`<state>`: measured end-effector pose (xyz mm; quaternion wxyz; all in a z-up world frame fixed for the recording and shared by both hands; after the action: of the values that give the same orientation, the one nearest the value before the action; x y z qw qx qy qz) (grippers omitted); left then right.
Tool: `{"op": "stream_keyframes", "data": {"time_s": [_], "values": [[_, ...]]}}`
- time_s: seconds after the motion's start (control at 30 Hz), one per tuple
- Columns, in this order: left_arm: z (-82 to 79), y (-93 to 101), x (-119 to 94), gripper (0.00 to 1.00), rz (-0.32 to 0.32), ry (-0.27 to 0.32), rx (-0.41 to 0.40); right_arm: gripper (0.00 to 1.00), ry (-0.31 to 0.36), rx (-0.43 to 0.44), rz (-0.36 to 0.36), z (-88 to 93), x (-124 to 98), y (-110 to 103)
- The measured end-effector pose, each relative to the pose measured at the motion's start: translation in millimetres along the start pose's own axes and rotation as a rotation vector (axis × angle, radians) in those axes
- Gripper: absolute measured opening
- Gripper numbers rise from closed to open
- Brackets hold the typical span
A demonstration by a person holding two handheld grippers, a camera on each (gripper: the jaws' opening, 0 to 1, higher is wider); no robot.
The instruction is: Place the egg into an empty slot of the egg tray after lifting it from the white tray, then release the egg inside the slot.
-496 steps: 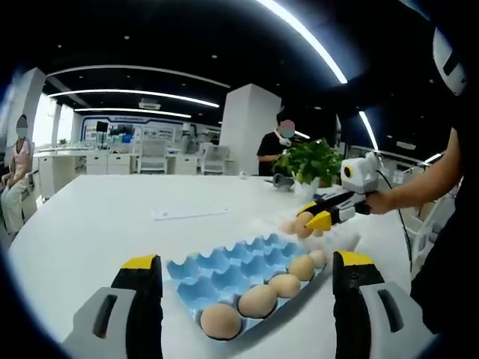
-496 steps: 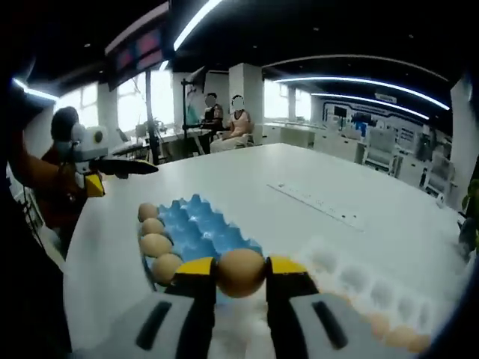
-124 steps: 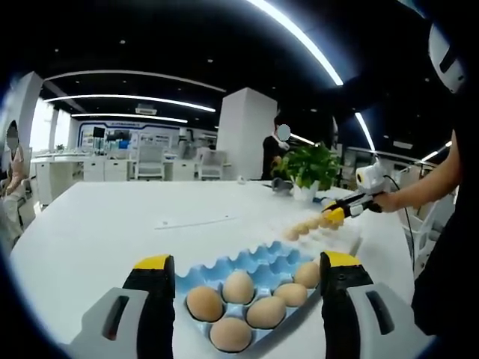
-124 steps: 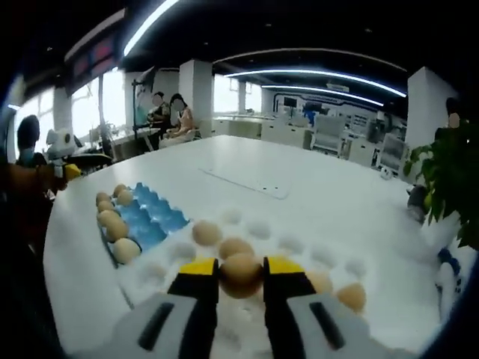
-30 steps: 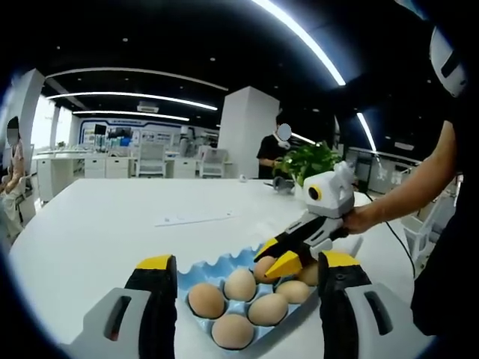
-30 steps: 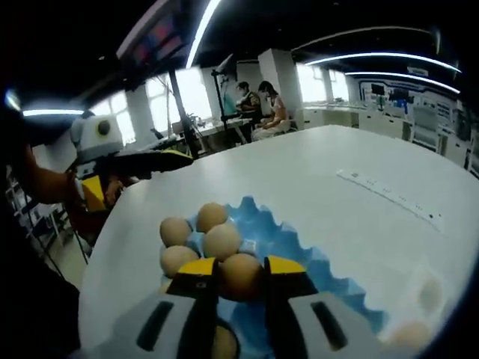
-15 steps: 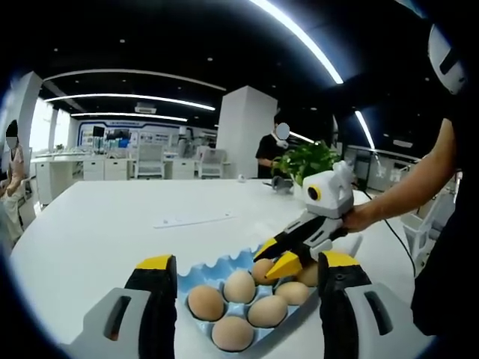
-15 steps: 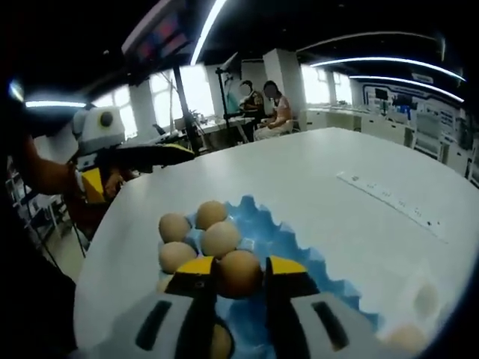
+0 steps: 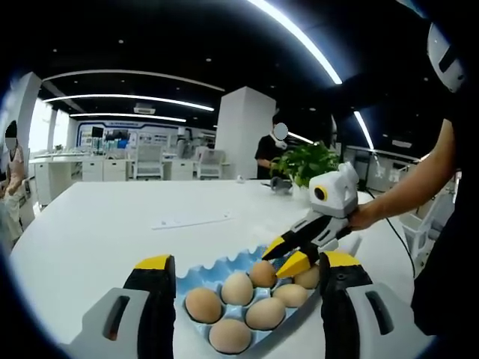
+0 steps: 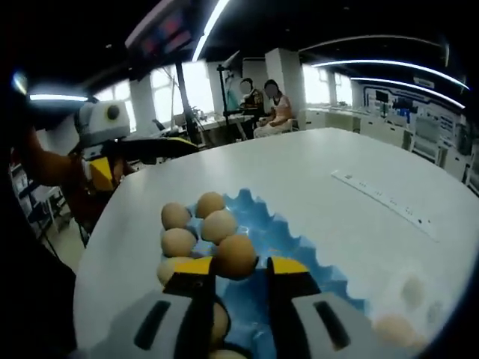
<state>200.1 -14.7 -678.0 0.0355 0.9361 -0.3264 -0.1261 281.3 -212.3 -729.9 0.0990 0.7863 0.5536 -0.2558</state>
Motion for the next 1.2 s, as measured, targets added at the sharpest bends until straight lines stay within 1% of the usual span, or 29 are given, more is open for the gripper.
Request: {"op": "stream_keyframes", "data": {"time_s": [0.2, 0.37, 0.5, 0.7, 0.77, 0.93, 0.97, 1.0, 1.07, 1.13, 1.2], "values": [[0.1, 1.4, 1.0, 0.77, 0.01, -0.004, 0.001, 0.27, 0.021, 0.021, 0.033, 5.1, -15.9, 3.1], [-0.1, 1.5, 1.5, 0.78, 0.006, -0.001, 0.004, 0.27, 0.038, 0.047, 0.079, 11.6, -30.7, 8.3], [1.2, 3.7, 2.2, 0.78, 0.019, -0.009, 0.001, 0.27, 0.055, 0.068, 0.112, 16.8, -42.8, 12.0], [1.1, 5.0, 3.4, 0.77, 0.023, -0.011, 0.001, 0.27, 0.046, 0.098, 0.168, 30.5, -63.0, 19.9], [0.4, 5.4, 3.5, 0.77, 0.022, -0.009, 0.002, 0.27, 0.058, 0.112, 0.204, 35.8, -75.7, 24.8], [0.8, 5.6, 3.0, 0.77, 0.024, -0.009, -0.001, 0.27, 0.043, 0.134, 0.278, 51.9, -106.2, 34.1], [1.3, 5.6, 3.1, 0.77, 0.023, -0.011, -0.001, 0.27, 0.043, 0.145, 0.306, 56.4, -115.4, 37.7], [1.8, 5.8, 3.2, 0.77, 0.023, -0.013, 0.001, 0.27, 0.044, 0.148, 0.314, 57.8, -118.4, 38.8], [2.4, 6.9, 3.7, 0.77, 0.028, -0.014, -0.001, 0.27, 0.053, 0.173, 0.358, 64.4, -133.9, 44.1], [2.7, 7.7, 4.0, 0.77, 0.03, -0.015, 0.0, 0.27, 0.053, 0.167, 0.407, 70.2, -149.3, 49.1], [3.2, 7.9, 4.3, 0.77, 0.031, -0.017, -0.003, 0.28, 0.052, 0.19, 0.464, 77.1, -165.0, 54.7]]}}
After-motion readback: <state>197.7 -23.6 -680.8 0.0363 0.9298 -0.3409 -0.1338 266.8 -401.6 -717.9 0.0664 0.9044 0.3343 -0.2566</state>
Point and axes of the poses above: the point that each gripper's makers call its tool centre point, and the gripper's own axes: x roughly forward along the fingers, y roughly to its right, z roughly out of its underside, the point moved 8 cm from there along -x, roughly backward along the fingers, and after that the axes turned 3 degrees about -y, right-handed, at the moved point
